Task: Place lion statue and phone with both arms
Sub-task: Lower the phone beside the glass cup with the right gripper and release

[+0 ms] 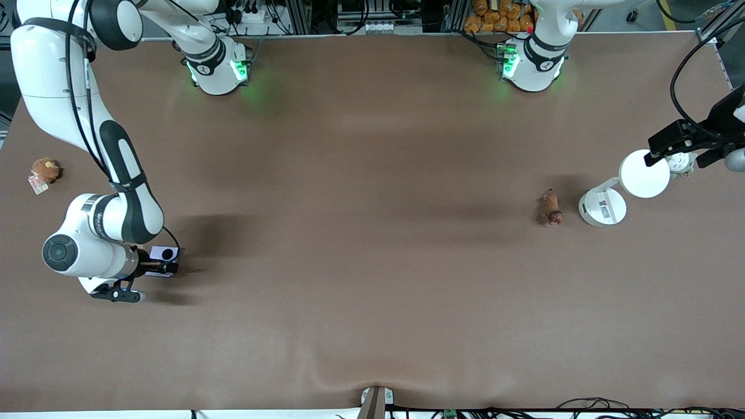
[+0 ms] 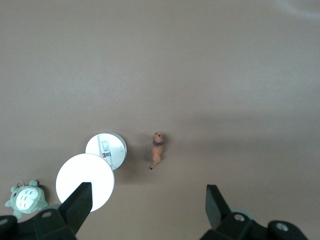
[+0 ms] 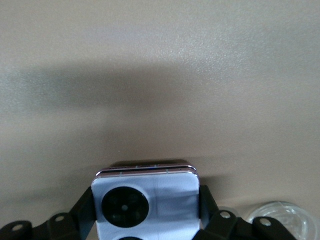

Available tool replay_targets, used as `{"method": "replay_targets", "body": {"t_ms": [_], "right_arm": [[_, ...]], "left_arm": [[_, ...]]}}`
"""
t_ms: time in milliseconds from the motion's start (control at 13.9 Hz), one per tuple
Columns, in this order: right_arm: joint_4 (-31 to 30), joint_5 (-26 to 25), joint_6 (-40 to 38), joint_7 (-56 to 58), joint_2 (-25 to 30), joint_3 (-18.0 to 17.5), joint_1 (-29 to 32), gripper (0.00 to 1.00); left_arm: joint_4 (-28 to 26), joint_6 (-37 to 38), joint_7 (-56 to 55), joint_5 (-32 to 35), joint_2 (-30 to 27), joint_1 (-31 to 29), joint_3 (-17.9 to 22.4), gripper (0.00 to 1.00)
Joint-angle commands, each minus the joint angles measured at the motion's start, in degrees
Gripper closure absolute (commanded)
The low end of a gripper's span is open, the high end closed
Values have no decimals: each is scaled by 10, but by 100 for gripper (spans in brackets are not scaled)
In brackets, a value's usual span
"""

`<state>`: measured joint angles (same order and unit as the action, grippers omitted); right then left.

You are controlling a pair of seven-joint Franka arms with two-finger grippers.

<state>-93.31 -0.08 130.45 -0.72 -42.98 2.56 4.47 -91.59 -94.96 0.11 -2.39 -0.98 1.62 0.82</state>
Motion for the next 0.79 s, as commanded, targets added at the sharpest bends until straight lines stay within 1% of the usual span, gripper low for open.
{"method": "replay_targets", "body": {"t_ms": [0, 431, 575, 718], "right_arm": [[-8, -7, 11, -7, 2, -10, 9, 0], [10, -7, -1, -3, 18, -11, 5, 0], [11, -7, -31, -1, 52, -11, 4, 0], [10, -7, -69, 26, 106, -12, 3, 0]], "left_arm": [[5, 1, 7, 12, -2, -4, -2, 0], [7, 6, 15, 13, -1, -3, -2, 0], [7, 20, 26, 21, -1, 0, -3, 0], [7, 34, 26, 37, 0, 3, -11, 0]]}}
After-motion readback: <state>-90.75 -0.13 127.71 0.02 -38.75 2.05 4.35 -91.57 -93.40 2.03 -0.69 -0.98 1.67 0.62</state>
